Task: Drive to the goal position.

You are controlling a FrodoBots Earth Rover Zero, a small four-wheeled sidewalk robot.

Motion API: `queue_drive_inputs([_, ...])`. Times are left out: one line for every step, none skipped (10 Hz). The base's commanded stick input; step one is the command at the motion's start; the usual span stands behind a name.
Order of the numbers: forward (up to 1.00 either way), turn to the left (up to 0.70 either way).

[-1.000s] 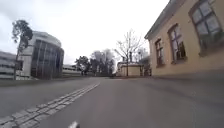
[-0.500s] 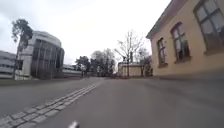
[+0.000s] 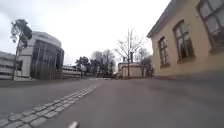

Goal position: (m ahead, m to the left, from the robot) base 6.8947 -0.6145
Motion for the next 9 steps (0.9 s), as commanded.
queue_drive_inputs([0.7,0.0])
queue_drive_inputs([0.7,0.0])
queue_drive_inputs([0.7,0.0])
queue_drive_inputs([0.7,0.0])
queue_drive_inputs([0.7,0.0])
queue_drive_inputs([0.7,0.0])
queue_drive_inputs([0.7,-0.26])
queue_drive_inputs([0.7,-0.3])
queue_drive_inputs([0.7,-0.23])
